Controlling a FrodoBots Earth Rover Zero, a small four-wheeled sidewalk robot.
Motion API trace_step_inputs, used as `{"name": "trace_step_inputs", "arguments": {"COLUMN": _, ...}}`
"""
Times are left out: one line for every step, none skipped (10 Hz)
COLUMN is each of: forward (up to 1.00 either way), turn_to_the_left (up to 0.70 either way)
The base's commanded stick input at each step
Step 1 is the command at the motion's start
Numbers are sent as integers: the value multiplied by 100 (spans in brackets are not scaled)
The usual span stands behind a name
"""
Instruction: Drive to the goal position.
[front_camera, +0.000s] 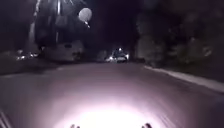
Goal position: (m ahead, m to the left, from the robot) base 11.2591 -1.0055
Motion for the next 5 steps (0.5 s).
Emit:
{"name": "trace_step_inputs", "arguments": {"forward": 70, "turn_to_the_left": 0}}
{"name": "trace_step_inputs", "arguments": {"forward": 70, "turn_to_the_left": 0}}
{"name": "trace_step_inputs", "arguments": {"forward": 70, "turn_to_the_left": 0}}
{"name": "trace_step_inputs", "arguments": {"forward": 70, "turn_to_the_left": 0}}
{"name": "trace_step_inputs", "arguments": {"forward": 70, "turn_to_the_left": 0}}
